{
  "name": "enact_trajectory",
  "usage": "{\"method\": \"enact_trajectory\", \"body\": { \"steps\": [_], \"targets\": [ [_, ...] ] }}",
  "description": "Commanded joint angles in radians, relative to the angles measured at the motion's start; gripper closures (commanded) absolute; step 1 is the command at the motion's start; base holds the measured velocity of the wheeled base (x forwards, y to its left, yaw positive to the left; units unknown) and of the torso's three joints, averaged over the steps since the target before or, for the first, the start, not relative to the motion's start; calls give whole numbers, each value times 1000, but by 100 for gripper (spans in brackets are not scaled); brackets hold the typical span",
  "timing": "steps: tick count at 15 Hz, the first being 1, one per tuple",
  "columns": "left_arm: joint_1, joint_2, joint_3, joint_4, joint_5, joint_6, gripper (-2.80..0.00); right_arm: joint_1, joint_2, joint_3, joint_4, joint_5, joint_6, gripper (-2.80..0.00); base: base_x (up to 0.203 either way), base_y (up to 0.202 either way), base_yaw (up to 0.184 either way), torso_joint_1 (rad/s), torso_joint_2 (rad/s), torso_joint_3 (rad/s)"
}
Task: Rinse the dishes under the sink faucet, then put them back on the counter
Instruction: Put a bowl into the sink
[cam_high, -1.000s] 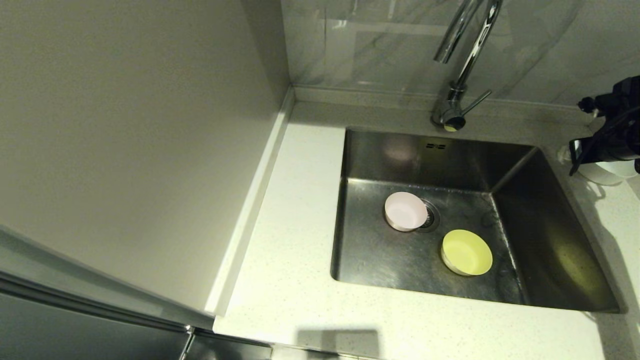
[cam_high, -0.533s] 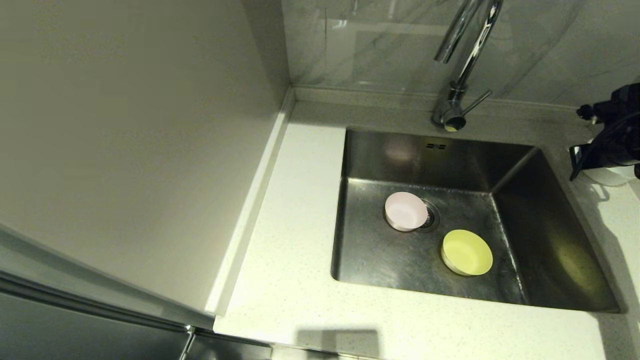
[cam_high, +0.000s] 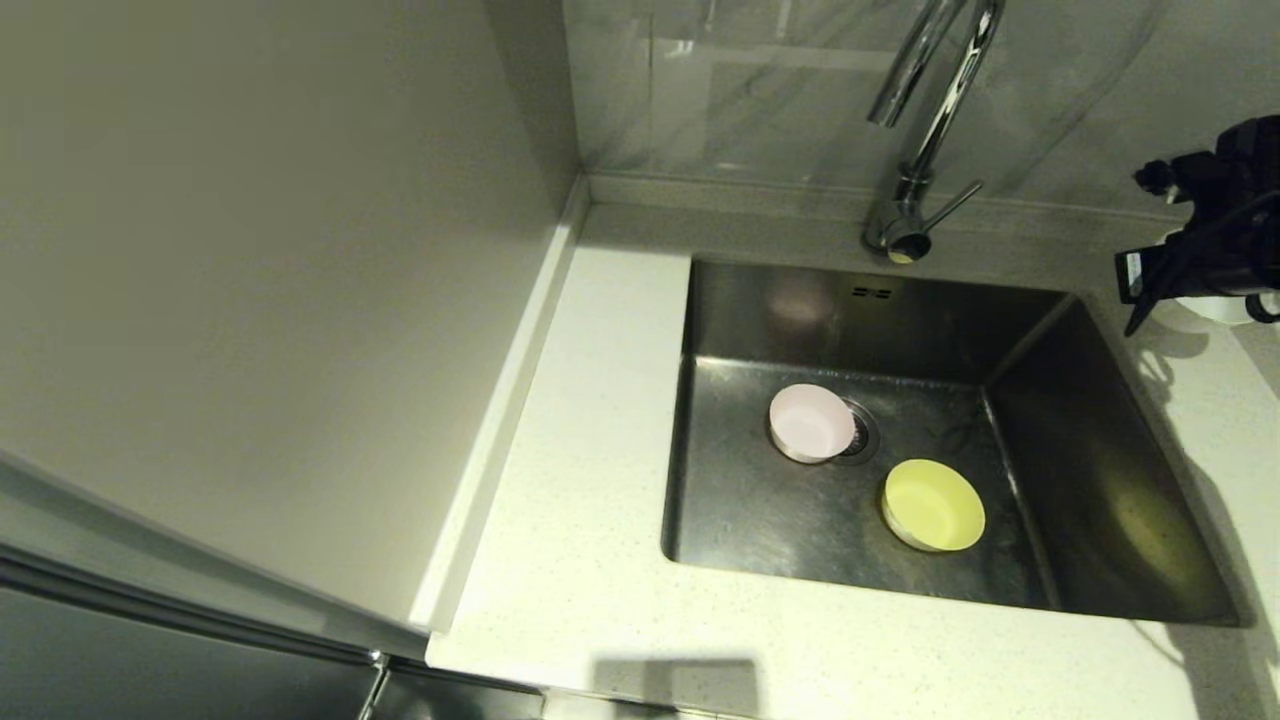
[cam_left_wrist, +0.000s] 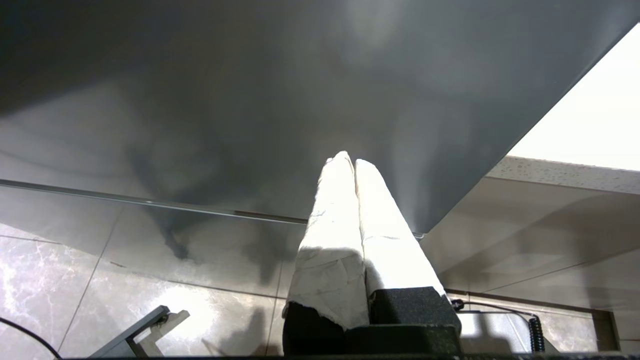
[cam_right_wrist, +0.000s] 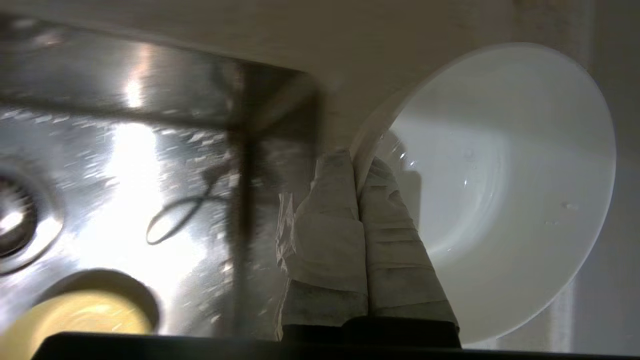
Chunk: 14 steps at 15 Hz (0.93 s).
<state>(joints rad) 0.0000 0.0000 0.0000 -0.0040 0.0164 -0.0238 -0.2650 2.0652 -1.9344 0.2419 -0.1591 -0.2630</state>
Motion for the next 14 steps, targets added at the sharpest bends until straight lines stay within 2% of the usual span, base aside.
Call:
{"method": "enact_trajectory", "body": {
  "steps": [1,7,10,14],
  "targets": [
    [0,-2,0,-1,0,-1,0,57,-71,61,2,0,-2,0,0,0,0,0,0,0],
    [0,-2,0,-1,0,-1,0,210,-178,316,1,-6,-3,0,0,0,0,0,0,0],
    [0,-2,0,-1,0,-1,0,257,-155,343,-3,-34,2,0,0,0,0,0,0,0],
    [0,-2,0,-1,0,-1,0,281,-79,350,-3,-49,1,0,0,0,0,0,0,0]
  ]
}}
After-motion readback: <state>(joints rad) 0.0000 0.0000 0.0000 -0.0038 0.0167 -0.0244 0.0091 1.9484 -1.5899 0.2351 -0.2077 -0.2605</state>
